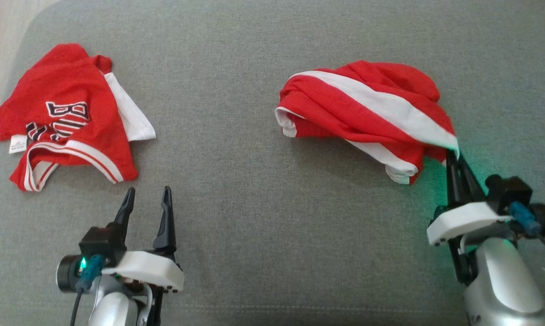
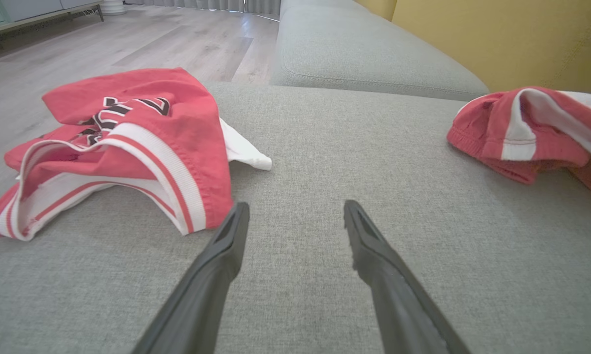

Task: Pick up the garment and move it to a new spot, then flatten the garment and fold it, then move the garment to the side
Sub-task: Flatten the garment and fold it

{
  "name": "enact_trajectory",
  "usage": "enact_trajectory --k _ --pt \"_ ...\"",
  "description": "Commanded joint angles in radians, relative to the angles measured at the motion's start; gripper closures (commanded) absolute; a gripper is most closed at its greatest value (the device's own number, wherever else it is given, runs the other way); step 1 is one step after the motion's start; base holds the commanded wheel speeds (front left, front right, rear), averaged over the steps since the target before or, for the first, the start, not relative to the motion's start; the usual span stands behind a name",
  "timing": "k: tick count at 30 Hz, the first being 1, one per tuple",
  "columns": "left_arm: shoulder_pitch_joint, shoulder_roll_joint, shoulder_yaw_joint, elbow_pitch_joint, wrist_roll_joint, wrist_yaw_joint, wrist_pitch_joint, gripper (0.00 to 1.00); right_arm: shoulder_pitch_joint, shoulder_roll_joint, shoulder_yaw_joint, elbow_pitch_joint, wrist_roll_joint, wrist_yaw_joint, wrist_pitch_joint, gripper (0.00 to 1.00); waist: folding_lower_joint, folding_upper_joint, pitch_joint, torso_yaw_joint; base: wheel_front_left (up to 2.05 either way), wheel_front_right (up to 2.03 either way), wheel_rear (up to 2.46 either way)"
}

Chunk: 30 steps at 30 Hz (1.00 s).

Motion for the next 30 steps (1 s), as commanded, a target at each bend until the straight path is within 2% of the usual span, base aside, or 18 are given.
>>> enact_trajectory --k 1,6,9,10,21,26,30 --pt "-0.038 0.003 0.029 -0.031 -0.007 -0.001 -0.006 0.00 -0.030 -0.002 0.019 -0.048 -0.006 0.008 -0.011 1.00 0.0000 0.0000 -0.001 0.000 0.00 0.00 0.00" --pt "-0.041 0.003 0.014 -0.019 -0.018 -0.001 -0.006 0.00 -0.071 -0.002 0.045 -0.133 -0.028 0.008 -0.011 1.00 0.0000 0.0000 -0.020 0.000 0.00 0.00 0.00" --pt "-0.039 0.003 0.003 -0.010 -0.025 0.000 -0.006 0.00 -0.154 -0.002 0.098 -0.159 -0.058 0.008 -0.011 1.00 0.0000 0.0000 -0.036 0.002 0.00 0.00 0.00" --pt "-0.040 0.003 -0.010 -0.002 -0.029 0.000 -0.006 0.00 -0.231 -0.006 0.139 -0.161 -0.073 0.008 -0.011 1.00 0.0000 0.0000 -0.046 0.010 0.00 0.00 0.00" --pt "-0.054 0.003 -0.119 0.021 -0.061 -0.001 -0.006 0.00 -0.722 -0.026 0.394 -0.025 -0.046 0.008 -0.005 1.00 0.0000 0.0000 -0.087 0.137 0.00 0.00 0.00" --pt "-0.052 0.003 -0.148 0.024 -0.063 0.006 -0.006 0.00 -0.858 -0.028 0.418 0.028 -0.029 0.008 -0.009 1.00 0.0000 0.0000 -0.090 0.166 0.00 0.00 0.00" --pt "-0.046 0.003 -0.136 0.021 -0.062 0.014 -0.006 0.00 -0.851 -0.047 0.397 0.060 -0.022 0.008 -0.010 1.00 0.0000 0.0000 -0.090 0.149 0.00 0.00 0.00"
